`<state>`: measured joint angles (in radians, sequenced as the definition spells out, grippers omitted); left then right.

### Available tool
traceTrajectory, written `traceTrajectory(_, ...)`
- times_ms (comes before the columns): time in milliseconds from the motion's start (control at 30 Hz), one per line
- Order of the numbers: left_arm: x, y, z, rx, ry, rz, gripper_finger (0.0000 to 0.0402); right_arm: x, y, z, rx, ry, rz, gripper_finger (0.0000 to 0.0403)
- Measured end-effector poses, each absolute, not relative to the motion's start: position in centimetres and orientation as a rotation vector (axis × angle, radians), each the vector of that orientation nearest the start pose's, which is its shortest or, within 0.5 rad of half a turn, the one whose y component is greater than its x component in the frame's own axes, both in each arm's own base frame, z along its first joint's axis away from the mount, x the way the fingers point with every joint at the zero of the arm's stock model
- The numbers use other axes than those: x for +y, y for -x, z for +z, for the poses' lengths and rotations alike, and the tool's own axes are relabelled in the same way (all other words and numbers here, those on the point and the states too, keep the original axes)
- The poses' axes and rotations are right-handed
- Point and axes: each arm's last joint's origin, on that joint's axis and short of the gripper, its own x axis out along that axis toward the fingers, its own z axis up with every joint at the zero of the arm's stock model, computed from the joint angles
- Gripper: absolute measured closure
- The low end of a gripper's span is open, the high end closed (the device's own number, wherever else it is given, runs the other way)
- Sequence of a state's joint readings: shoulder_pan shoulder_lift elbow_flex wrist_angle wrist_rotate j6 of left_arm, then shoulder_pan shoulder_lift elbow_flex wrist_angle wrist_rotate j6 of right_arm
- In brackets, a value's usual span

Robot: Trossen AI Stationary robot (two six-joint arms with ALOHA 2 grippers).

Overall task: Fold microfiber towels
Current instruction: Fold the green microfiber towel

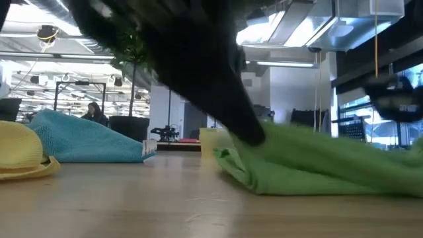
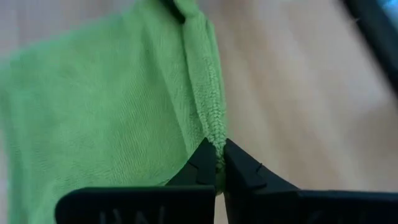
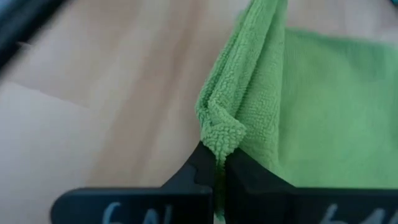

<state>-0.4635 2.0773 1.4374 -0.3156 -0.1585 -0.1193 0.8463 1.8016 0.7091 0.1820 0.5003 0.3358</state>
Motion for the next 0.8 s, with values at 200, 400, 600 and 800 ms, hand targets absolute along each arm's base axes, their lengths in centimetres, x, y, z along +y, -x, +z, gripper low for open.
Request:
traceTrajectory(200, -17.4, -40.1, 15.3, 0.89, -0.1, -0.328, 0.0401, 19.2, -19.3, 9.2, 0.56, 0.087, 0.229, 0.0399)
traceTrajectory(400, -19.4, -40.1, 16.1, 0.776, -0.095, -0.415, 0.0401, 19.1, -17.9, 10.5, 0.413, 0.028, 0.301, 0.0399)
traceTrajectory(600, -22.2, -38.9, 16.6, 0.73, -0.091, -0.438, 0.0401, 22.2, -18.8, 12.3, 0.441, 0.127, 0.357, 0.0399)
traceTrajectory(800, -21.0, -39.0, 16.3, 0.78, -0.14, -0.401, 0.0401, 20.6, -20.3, 11.8, 0.516, 0.104, 0.2, 0.0399)
